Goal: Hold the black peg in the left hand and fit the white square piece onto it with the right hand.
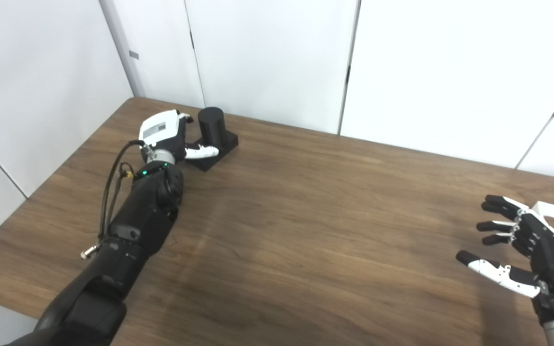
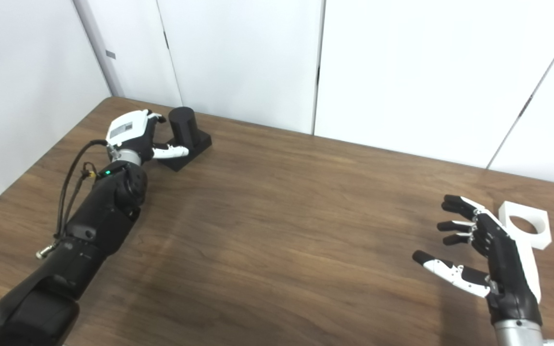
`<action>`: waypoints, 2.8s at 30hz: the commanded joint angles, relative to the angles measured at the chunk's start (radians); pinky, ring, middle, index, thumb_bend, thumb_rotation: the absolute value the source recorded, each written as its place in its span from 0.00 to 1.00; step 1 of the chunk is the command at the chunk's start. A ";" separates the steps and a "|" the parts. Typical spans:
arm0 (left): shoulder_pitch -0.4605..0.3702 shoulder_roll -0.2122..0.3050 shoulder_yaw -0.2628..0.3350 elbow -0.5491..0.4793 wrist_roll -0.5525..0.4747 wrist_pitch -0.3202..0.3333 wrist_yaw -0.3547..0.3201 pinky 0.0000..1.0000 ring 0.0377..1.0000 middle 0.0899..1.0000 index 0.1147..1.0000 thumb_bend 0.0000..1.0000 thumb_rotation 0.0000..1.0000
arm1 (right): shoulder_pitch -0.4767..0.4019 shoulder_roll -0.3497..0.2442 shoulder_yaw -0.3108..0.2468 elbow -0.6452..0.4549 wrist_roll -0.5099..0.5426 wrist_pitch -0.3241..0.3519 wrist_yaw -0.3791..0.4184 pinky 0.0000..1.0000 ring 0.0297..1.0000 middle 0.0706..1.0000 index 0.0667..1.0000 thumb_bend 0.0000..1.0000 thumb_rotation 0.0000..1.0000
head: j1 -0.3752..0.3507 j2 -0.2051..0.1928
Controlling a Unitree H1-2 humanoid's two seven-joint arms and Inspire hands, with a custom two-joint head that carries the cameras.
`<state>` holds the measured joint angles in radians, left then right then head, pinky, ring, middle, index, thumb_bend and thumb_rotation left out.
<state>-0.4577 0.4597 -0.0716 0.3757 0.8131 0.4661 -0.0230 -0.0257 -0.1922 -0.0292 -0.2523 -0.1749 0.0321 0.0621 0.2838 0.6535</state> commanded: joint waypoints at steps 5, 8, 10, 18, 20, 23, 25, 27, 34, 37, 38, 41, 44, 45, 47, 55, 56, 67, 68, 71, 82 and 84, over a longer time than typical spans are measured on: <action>-0.054 0.009 0.004 0.004 0.010 0.003 0.013 0.81 0.96 0.96 0.82 0.90 0.57 | -0.029 -0.007 -0.010 -0.029 -0.003 -0.044 -0.016 0.52 0.62 0.74 0.73 0.62 0.00 | 0.001 0.005; -0.051 0.002 0.003 0.008 0.003 0.003 0.019 0.80 0.96 0.96 0.82 0.90 0.57 | -0.030 -0.008 -0.011 -0.026 -0.007 -0.048 -0.018 0.51 0.61 0.74 0.73 0.62 0.00 | 0.001 0.008; -0.050 0.000 0.001 0.013 0.001 0.003 0.022 0.80 0.96 0.96 0.82 0.90 0.57 | -0.030 -0.007 -0.012 -0.026 -0.009 -0.050 -0.020 0.51 0.61 0.73 0.72 0.63 0.00 | 0.000 0.009; -0.055 -0.005 -0.004 0.040 -0.017 0.002 0.028 0.81 0.97 0.97 0.82 0.89 0.56 | -0.034 -0.006 -0.013 -0.017 -0.018 -0.061 -0.025 0.50 0.60 0.73 0.70 0.64 0.00 | -0.004 0.011; -0.057 -0.003 -0.016 0.053 -0.015 0.002 0.027 0.81 0.97 0.96 0.82 0.89 0.57 | -0.036 -0.007 -0.013 -0.014 -0.022 -0.067 -0.030 0.50 0.60 0.72 0.69 0.65 0.00 | -0.007 0.011; -0.054 -0.002 -0.033 0.064 -0.024 0.000 0.031 0.79 0.97 0.96 0.81 0.88 0.54 | -0.037 -0.008 -0.014 -0.014 -0.018 -0.069 -0.031 0.50 0.60 0.72 0.68 0.65 0.00 | -0.009 0.012; -0.052 -0.003 -0.042 0.072 -0.028 -0.001 0.036 0.80 0.97 0.95 0.80 0.88 0.53 | -0.037 -0.007 -0.016 -0.014 -0.015 -0.070 -0.032 0.50 0.60 0.72 0.67 0.65 0.00 | -0.009 0.012; -0.053 -0.002 -0.052 0.083 -0.027 -0.002 0.044 0.79 0.97 0.96 0.80 0.87 0.52 | -0.035 -0.006 -0.016 -0.018 -0.016 -0.068 -0.032 0.50 0.59 0.72 0.67 0.64 0.00 | -0.009 0.012; -0.059 0.003 -0.060 0.109 -0.052 -0.006 0.065 0.80 0.96 0.96 0.80 0.85 0.51 | -0.030 -0.011 -0.017 -0.025 -0.017 -0.068 -0.030 0.50 0.60 0.73 0.67 0.64 0.00 | -0.008 0.018; -0.059 0.008 -0.067 0.123 -0.058 -0.010 0.071 0.79 0.96 0.94 0.77 0.84 0.48 | -0.027 -0.011 -0.017 -0.033 -0.016 -0.061 -0.027 0.50 0.59 0.74 0.67 0.63 0.00 | -0.008 0.023; -0.059 0.011 -0.070 0.127 -0.057 -0.009 0.071 0.78 0.95 0.94 0.76 0.84 0.49 | -0.026 -0.012 -0.018 -0.033 -0.014 -0.061 -0.026 0.49 0.59 0.74 0.67 0.63 0.00 | -0.006 0.024; -0.055 0.018 -0.076 0.130 -0.060 -0.006 0.071 0.76 0.94 0.93 0.73 0.83 0.48 | -0.026 -0.015 -0.019 -0.031 -0.015 -0.062 -0.025 0.50 0.60 0.75 0.67 0.63 0.00 | -0.004 0.025; -0.050 0.024 -0.076 0.128 -0.073 -0.011 0.076 0.74 0.93 0.91 0.68 0.81 0.46 | -0.027 -0.019 -0.019 -0.027 -0.009 -0.067 -0.021 0.49 0.60 0.75 0.68 0.63 0.00 | -0.003 0.028; -0.048 0.025 -0.076 0.126 -0.076 -0.009 0.076 0.74 0.93 0.90 0.67 0.81 0.46 | -0.027 -0.020 -0.018 -0.028 -0.008 -0.065 -0.020 0.49 0.59 0.75 0.68 0.63 0.00 | -0.002 0.028; -0.045 0.025 -0.073 0.120 -0.082 -0.008 0.081 0.72 0.92 0.90 0.65 0.79 0.43 | -0.026 -0.023 -0.019 -0.028 -0.008 -0.059 -0.018 0.50 0.60 0.75 0.68 0.62 0.00 | 0.001 0.029; -0.035 0.029 -0.072 0.115 -0.106 -0.021 0.097 0.65 0.86 0.82 0.50 0.75 0.31 | -0.023 -0.026 -0.020 -0.029 -0.001 -0.065 -0.010 0.50 0.59 0.75 0.67 0.61 0.00 | 0.000 0.032; -0.034 0.030 -0.075 0.113 -0.108 -0.019 0.093 0.64 0.86 0.82 0.49 0.75 0.30 | -0.023 -0.028 -0.020 -0.029 0.000 -0.066 -0.009 0.50 0.59 0.75 0.67 0.61 0.00 | 0.000 0.032; -0.026 0.039 -0.099 0.095 -0.117 -0.002 0.041 0.61 0.84 0.81 0.51 0.71 0.22 | -0.028 -0.027 -0.023 -0.034 -0.003 -0.052 -0.011 0.48 0.59 0.75 0.66 0.61 0.00 | 0.000 0.039; -0.025 0.039 -0.101 0.096 -0.118 -0.003 0.040 0.61 0.84 0.81 0.51 0.71 0.21 | -0.029 -0.028 -0.023 -0.035 -0.006 -0.051 -0.011 0.48 0.59 0.75 0.65 0.61 0.00 | 0.001 0.039; -0.020 0.040 -0.103 0.094 -0.126 -0.013 0.035 0.62 0.84 0.80 0.47 0.62 0.14 | -0.028 -0.030 -0.025 -0.038 0.003 -0.048 -0.007 0.49 0.59 0.75 0.66 0.61 0.00 | 0.002 0.041; 0.005 0.044 -0.097 0.081 -0.211 -0.090 -0.002 0.75 0.89 0.82 0.41 0.52 0.05 | -0.026 -0.030 -0.022 -0.044 0.002 -0.047 -0.002 0.50 0.59 0.76 0.66 0.59 0.00 | -0.001 0.049; 0.006 0.046 -0.101 0.082 -0.218 -0.104 -0.002 0.75 0.88 0.82 0.41 0.52 0.05 | -0.026 -0.030 -0.021 -0.042 0.005 -0.049 0.000 0.51 0.59 0.76 0.66 0.60 0.00 | -0.004 0.049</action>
<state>-0.4611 0.5030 -0.1590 0.4532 0.6264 0.3817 0.0226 -0.0253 -0.2132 -0.0451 -0.2543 -0.1797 0.0041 0.0664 0.2792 0.7010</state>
